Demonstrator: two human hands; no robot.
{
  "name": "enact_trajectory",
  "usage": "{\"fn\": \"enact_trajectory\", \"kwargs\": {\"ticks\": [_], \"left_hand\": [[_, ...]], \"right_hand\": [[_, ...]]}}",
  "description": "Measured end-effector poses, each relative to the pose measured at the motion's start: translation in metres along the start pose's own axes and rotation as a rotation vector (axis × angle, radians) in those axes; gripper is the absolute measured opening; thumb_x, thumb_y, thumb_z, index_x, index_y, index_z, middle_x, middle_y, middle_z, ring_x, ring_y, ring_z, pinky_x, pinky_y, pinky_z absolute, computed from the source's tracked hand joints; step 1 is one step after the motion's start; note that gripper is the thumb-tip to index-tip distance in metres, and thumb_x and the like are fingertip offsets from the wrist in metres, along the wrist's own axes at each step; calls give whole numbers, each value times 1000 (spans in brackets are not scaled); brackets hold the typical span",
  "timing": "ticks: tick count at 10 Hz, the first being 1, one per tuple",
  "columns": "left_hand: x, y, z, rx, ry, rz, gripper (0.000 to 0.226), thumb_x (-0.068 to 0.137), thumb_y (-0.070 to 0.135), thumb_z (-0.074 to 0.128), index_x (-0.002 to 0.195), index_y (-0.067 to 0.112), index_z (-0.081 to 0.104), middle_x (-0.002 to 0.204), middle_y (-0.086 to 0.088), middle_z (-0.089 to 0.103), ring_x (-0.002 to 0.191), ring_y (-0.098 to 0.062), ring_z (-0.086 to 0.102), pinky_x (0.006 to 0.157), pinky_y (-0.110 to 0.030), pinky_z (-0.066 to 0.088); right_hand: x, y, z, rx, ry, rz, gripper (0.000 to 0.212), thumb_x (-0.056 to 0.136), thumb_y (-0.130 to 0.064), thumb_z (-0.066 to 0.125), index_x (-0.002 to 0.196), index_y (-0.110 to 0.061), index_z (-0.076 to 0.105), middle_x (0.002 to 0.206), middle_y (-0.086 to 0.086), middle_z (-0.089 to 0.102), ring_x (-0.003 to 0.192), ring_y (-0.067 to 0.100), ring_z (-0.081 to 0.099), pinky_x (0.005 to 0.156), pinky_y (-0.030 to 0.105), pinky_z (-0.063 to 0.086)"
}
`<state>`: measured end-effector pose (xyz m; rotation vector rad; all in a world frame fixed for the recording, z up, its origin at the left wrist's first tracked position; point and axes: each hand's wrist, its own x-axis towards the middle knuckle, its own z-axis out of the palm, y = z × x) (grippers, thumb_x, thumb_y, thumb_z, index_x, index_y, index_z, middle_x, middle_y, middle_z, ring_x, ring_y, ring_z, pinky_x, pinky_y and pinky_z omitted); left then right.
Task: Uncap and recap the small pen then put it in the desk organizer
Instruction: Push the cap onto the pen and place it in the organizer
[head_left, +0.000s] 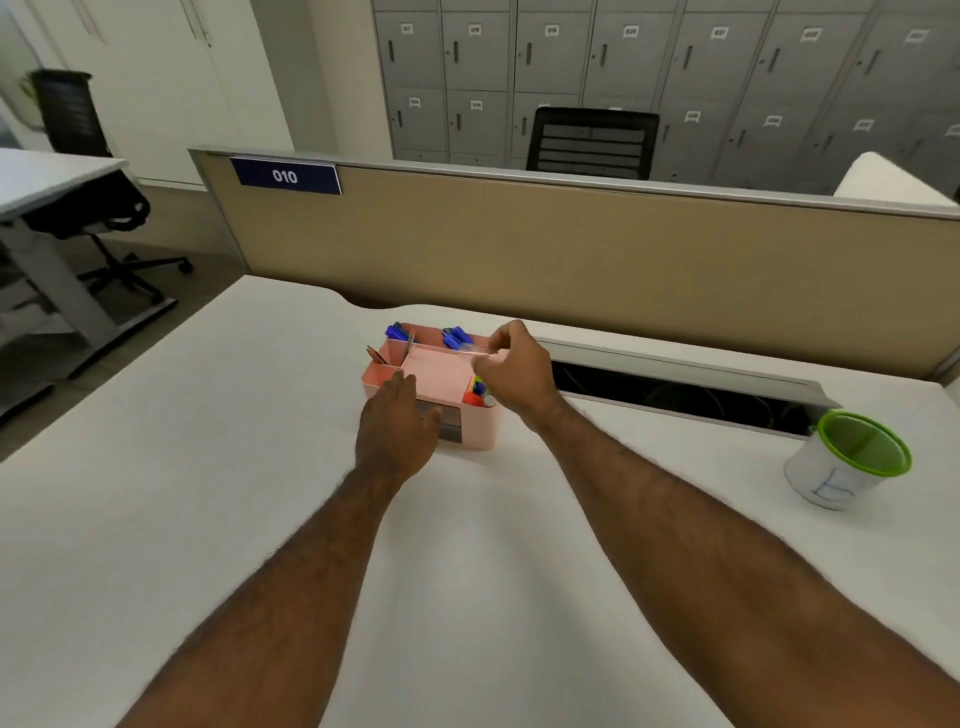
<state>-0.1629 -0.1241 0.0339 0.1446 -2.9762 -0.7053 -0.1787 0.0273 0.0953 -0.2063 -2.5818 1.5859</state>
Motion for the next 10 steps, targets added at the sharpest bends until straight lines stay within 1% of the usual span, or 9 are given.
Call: {"fn": "enact_trajectory", "kwargs": {"ticks": [1, 2, 3, 4, 5, 6, 7, 8, 10], "left_hand": [[1, -7, 9, 91, -58, 13, 75, 93, 48, 52, 153, 12, 26, 162, -8, 28, 149, -29, 29, 118, -43, 28], [-3, -11, 17, 61, -48, 18, 77, 93, 51, 48, 155, 14, 20, 165, -5, 19, 152, -27, 20, 121, -41, 19], [-3, -12, 21, 51, -47, 19, 79, 93, 53, 47, 156, 16, 16, 167, -4, 12, 154, -25, 14, 122, -40, 15], [-3, -11, 22, 60, -53, 9, 81, 93, 53, 47, 156, 16, 13, 167, -3, 9, 154, -25, 10, 122, -39, 13], [-2, -10, 24, 57, -66, -1, 82, 93, 54, 47, 157, 16, 11, 167, -3, 5, 155, -24, 7, 122, -39, 12], [-3, -10, 24, 51, -64, 2, 83, 93, 52, 48, 156, 16, 11, 167, -3, 5, 155, -24, 6, 122, -39, 12], [-3, -10, 23, 46, -73, 5, 83, 92, 52, 50, 156, 16, 12, 167, -3, 6, 154, -24, 7, 122, -38, 13], [-3, -10, 19, 52, -89, 12, 84, 91, 52, 51, 156, 15, 13, 167, -4, 7, 154, -25, 9, 122, -40, 14], [-5, -7, 9, 71, -107, 23, 80, 93, 43, 54, 156, 13, 15, 167, -5, 12, 154, -26, 13, 121, -39, 19]], "right_hand": [[17, -1, 18, -158, -49, -66, 20, 80, -17, 71, 94, -14, 57, 91, 1, 61, 87, 20, 59, 67, 32, 52], [31, -1, 34, -332, -91, -128, 25, 80, -25, 74, 98, -16, 59, 101, 6, 68, 96, 24, 60, 82, 40, 54], [42, -4, 45, -467, -129, -166, 30, 82, -30, 73, 104, -15, 59, 105, 9, 69, 100, 27, 60, 89, 43, 51], [51, -2, 51, -582, -154, -150, 34, 84, -35, 69, 109, -15, 58, 109, 9, 69, 101, 27, 61, 90, 39, 48], [55, 4, 54, -679, -152, -148, 40, 85, -42, 67, 113, -15, 59, 109, 7, 70, 102, 25, 61, 85, 34, 40], [54, 6, 54, -737, -154, -161, 42, 83, -47, 67, 113, -18, 59, 107, 6, 70, 101, 25, 61, 86, 34, 38], [53, 5, 51, -776, -179, -180, 52, 79, -56, 67, 115, -21, 56, 112, 6, 69, 105, 26, 59, 94, 39, 39], [46, 1, 36, -750, -166, -211, 61, 79, -59, 65, 124, -20, 53, 119, 7, 66, 112, 28, 55, 97, 40, 37], [30, 7, -8, -590, 33, -249, 55, 83, -61, 56, 117, -18, 61, 112, 3, 69, 109, 24, 58, 97, 40, 36]]}}
